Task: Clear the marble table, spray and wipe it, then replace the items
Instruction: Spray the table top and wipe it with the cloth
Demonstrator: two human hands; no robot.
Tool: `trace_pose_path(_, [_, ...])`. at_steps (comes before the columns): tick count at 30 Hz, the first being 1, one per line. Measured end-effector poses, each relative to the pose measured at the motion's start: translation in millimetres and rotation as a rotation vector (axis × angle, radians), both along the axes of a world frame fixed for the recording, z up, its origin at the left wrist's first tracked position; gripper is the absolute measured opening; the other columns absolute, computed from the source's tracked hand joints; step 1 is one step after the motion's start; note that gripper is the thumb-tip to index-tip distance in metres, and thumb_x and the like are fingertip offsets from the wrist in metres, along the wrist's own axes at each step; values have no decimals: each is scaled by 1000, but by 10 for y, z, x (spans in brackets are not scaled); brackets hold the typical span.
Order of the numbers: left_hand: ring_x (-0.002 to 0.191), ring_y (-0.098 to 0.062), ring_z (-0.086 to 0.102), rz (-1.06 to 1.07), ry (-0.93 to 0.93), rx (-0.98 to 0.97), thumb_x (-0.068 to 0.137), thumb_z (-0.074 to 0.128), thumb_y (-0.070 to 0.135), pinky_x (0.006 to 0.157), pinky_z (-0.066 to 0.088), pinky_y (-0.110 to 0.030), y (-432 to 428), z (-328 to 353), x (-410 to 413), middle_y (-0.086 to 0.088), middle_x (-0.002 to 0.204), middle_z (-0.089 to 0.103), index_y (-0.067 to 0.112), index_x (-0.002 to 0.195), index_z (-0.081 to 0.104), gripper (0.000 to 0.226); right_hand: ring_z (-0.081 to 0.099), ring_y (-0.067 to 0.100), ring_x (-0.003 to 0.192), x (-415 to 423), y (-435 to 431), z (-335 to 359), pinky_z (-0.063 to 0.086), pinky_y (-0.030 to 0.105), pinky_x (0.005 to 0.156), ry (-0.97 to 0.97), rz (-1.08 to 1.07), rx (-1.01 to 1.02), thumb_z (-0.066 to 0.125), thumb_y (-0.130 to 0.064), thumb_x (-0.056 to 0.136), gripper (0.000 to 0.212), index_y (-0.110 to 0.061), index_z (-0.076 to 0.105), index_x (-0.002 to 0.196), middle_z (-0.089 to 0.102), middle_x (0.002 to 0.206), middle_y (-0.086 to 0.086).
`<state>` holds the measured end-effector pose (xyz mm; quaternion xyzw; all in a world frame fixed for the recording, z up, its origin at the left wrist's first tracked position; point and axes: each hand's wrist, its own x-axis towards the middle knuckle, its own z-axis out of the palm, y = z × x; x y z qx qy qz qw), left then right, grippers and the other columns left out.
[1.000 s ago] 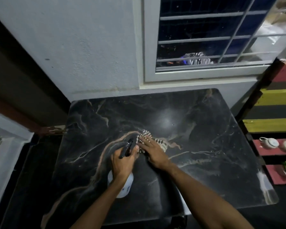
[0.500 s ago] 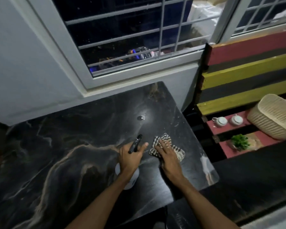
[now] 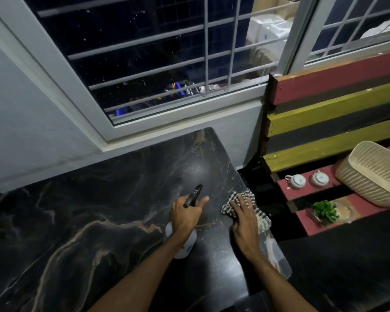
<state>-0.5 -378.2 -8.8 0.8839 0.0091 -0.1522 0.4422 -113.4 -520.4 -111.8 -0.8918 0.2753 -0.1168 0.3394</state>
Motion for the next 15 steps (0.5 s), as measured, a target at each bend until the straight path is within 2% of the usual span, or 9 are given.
trace_pose_path(3, [57, -22, 57, 35, -37, -26, 81, 80, 40, 66, 52, -35, -5, -43, 223, 2, 51, 54, 16, 51, 51, 48, 11, 29, 154, 371, 62, 41, 12, 46, 125, 39, -78, 48, 50, 13, 66, 83, -17, 50, 144, 29, 162, 7])
trace_pose_path(4, [57, -23, 58, 33, -61, -30, 81, 80, 39, 66, 53, -36, 14, -73, 309, 2, 50, 55, 16, 50, 51, 48, 8, 29, 154, 511, 139, 22, 10, 47, 125, 47, -25, 44, 51, 14, 69, 84, -18, 48, 146, 25, 164, 6])
trace_pose_path(6, [55, -24, 59, 8, -119, -42, 81, 80, 36, 62, 52, -36, 51, -76, 415, -1, 50, 57, 12, 51, 51, 48, 4, 26, 155, 689, 183, -78, 9, 46, 125, 16, 216, -31, 49, 11, 73, 82, -21, 44, 149, 21, 166, 2])
trace_pose_path(8, [52, -23, 57, 12, -170, -56, 82, 80, 34, 59, 50, -36, 129, -85, 583, 2, 48, 53, 16, 49, 47, 51, 10, 27, 154, 966, 29, -170, 14, 46, 124, -15, 384, -122, 47, 5, 77, 77, -21, 44, 149, 24, 165, 2])
trace_pose_path(10, [51, -22, 57, 29, -196, -60, 83, 80, 35, 58, 49, -35, 254, -127, 761, 4, 47, 52, 20, 48, 44, 52, 22, 35, 150, 1334, -146, -196, 19, 51, 122, 18, 245, -105, 49, 8, 73, 76, -15, 49, 145, 32, 161, 10])
trace_pose_path(12, [54, -24, 59, 27, -209, -65, 83, 77, 37, 62, 49, -35, 349, -139, 888, 1, 48, 55, 15, 50, 47, 50, 24, 44, 147, 1606, -52, -92, 17, 53, 122, 61, 87, -37, 50, 9, 67, 76, -11, 52, 141, 34, 158, 17])
trace_pose_path(13, [54, -25, 59, 30, -216, -66, 83, 77, 38, 63, 48, -35, 405, -134, 958, -2, 50, 56, 11, 51, 49, 50, 21, 44, 147, 1722, 137, -45, 14, 52, 123, 85, 144, -35, 49, 7, 68, 76, -11, 51, 142, 32, 159, 18])
trace_pose_path(15, [53, -23, 58, 31, -229, -74, 84, 78, 34, 59, 45, -34, 561, -117, 1137, -5, 51, 58, 5, 54, 52, 50, 18, 37, 151, 1875, 515, -119, 12, 49, 124, 62, 472, -126, 46, 2, 72, 76, -14, 47, 146, 28, 162, 13])
